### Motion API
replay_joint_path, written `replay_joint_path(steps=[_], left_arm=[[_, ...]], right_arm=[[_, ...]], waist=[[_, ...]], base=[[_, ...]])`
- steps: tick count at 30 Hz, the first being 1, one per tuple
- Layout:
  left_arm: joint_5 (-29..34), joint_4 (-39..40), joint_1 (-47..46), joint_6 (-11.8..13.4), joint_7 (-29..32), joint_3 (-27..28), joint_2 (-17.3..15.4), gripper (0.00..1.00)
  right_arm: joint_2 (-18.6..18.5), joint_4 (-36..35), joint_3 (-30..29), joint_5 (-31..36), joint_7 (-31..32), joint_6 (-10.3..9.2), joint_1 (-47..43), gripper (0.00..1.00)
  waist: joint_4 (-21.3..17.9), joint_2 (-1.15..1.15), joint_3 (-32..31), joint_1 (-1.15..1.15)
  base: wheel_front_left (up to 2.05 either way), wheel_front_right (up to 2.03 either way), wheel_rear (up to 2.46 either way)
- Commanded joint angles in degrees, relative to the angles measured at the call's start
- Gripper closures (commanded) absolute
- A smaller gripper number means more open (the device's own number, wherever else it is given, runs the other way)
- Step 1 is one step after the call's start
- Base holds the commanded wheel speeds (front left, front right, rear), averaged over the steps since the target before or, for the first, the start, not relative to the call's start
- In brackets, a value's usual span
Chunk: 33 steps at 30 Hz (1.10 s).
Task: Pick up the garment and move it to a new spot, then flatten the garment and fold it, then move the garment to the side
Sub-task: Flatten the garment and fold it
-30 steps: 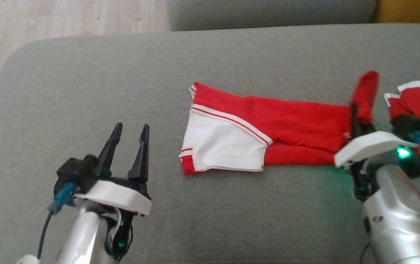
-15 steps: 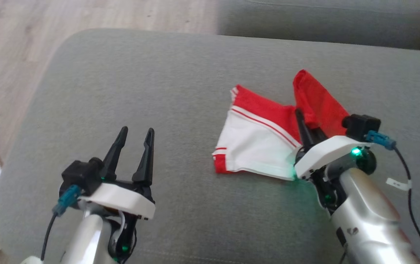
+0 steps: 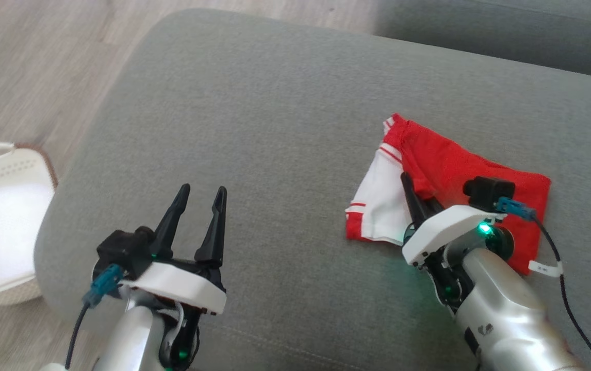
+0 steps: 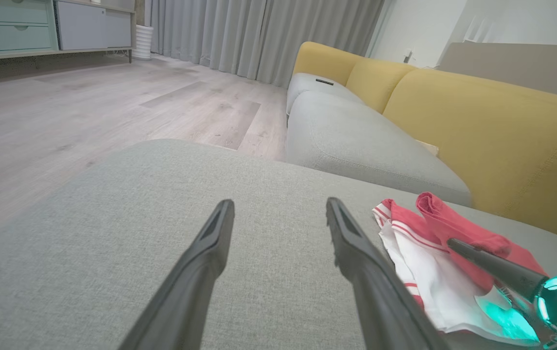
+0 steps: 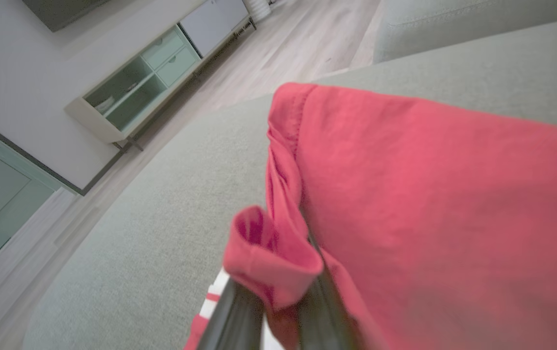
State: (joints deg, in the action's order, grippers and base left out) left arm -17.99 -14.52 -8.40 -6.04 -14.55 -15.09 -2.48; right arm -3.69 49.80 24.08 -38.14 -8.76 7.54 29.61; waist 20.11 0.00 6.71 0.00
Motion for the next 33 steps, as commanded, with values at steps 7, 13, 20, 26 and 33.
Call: replay_joint_path(steps=[7,13,20,26,33], left_arm=[[-0.5,2.1,-1.8,0.41,-0.45,1.78,-0.4,0.0],[-0.4,1.88,-1.85,0.58,-0.45,2.26,-0.4,0.0],[0.14,2.14,-1.69,0.49,-0.45,3.41,-0.4,0.0],[1.04,3.19,-1.73,0.28,-0.45,5.14,-0.4,0.0],[1.46,5.45,-2.45,0.72,-0.45,7.2,-0.4,0.0]], right_arm=[[0.8,-0.92,9.62,-4.33,-0.5,-0.05,2.68,0.0],[0.8,-2.33,14.87,-7.98,-0.5,-0.05,2.65,0.0],[0.81,-4.83,19.48,-11.42,-1.78,-0.05,3.76,0.0],[0.31,-2.3,16.86,-4.16,-5.63,-0.05,6.23,0.0],[-4.34,-9.1,3.97,9.72,-6.21,-0.05,2.81,0.0]], waist=[[1.77,0.0,0.9,0.0],[0.07,0.0,0.2,0.0],[-6.08,0.0,-1.5,0.0],[-13.21,0.0,-2.46,0.0],[-19.56,0.0,-2.48,0.0]], base=[[0.0,0.0,0.0],[0.0,0.0,0.0],[0.0,0.0,0.0],[0.0,0.0,0.0],[0.0,0.0,0.0]])
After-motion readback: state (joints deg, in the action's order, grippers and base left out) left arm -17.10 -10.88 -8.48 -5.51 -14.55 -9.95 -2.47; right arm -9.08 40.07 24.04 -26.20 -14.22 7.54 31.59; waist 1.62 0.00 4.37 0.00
